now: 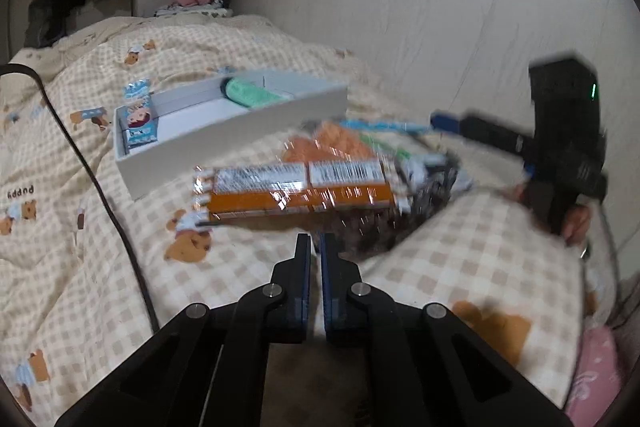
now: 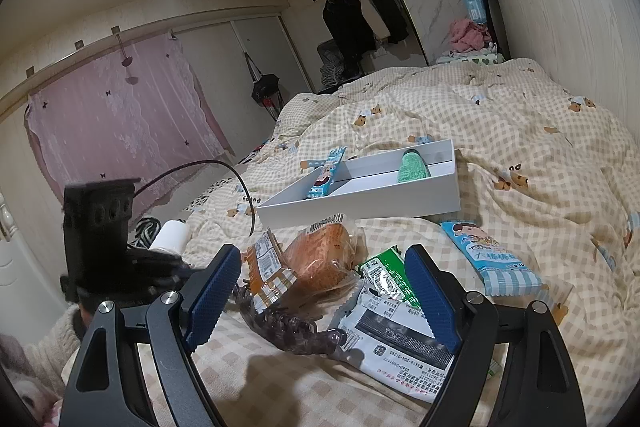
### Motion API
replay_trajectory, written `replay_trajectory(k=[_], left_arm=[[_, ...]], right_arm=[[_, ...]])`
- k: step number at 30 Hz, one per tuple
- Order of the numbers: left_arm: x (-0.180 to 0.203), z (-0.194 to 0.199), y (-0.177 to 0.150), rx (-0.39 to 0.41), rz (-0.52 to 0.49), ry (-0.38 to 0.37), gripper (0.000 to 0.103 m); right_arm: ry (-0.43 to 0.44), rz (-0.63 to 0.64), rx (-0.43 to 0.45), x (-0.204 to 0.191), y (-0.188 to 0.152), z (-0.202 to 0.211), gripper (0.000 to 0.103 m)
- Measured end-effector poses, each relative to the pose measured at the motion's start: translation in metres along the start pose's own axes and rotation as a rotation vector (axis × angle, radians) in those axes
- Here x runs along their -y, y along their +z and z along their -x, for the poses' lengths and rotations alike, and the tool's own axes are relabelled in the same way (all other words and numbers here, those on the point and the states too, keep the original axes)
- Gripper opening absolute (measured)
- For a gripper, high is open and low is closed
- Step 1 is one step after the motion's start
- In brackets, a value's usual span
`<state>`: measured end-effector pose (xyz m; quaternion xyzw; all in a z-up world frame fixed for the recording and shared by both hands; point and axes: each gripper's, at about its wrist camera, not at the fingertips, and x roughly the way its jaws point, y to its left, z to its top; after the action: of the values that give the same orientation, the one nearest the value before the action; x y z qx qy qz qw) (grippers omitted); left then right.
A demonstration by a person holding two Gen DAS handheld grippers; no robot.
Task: Organize objects
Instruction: 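Close the left gripper on the end of the orange snack bar pack, then lift the snack bar pack off the bed with the left gripper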
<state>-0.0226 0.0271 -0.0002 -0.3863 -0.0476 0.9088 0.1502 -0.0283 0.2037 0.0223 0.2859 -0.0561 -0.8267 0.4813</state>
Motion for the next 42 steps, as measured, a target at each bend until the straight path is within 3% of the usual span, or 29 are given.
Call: replay_trajectory(k=[8, 11, 16, 18, 20, 23, 28, 37, 42], left_arm=[[-0.028, 0.01, -0.008, 0.075, 0.178, 0.038, 0.002], [-0.03, 0.009, -0.006, 0.057, 0.179, 0.032, 0.002], [-0.022, 0.007, 0.005, 0.002, 0.145, 0.1, 0.002], [-0.026, 0.01, 0.013, -0.025, 0.181, 0.121, 0.005], [-0.036, 0.012, 0.022, -0.06, 0.273, 0.079, 0.01], [-0.055, 0.014, 0.036, -0.093, 0.454, -0.053, 0.03], [-0.066, 0.004, 0.049, -0.163, 0.617, -0.044, 0.033], [-0.074, -0.026, 0.049, -0.215, 0.886, -0.124, 0.036], [-0.08, -0.038, 0.046, -0.227, 1.017, -0.118, 0.045]], right_arm=[[0.001, 0.0, 0.0, -0.001, 0.0, 0.0, 0.085], [0.002, -0.001, 0.0, -0.001, 0.0, -0.001, 0.085], [0.006, -0.009, 0.002, 0.0, -0.001, -0.001, 0.085], [0.009, -0.015, 0.003, 0.001, -0.001, 0.0, 0.085], [0.01, -0.017, 0.003, 0.001, -0.001, 0.0, 0.085], [0.01, -0.015, 0.003, 0.0, -0.001, 0.0, 0.085], [0.011, -0.019, 0.004, 0.001, -0.001, 0.001, 0.085], [0.012, -0.019, 0.003, 0.003, -0.001, 0.001, 0.085], [0.012, -0.019, 0.003, 0.003, -0.001, 0.001, 0.085]])
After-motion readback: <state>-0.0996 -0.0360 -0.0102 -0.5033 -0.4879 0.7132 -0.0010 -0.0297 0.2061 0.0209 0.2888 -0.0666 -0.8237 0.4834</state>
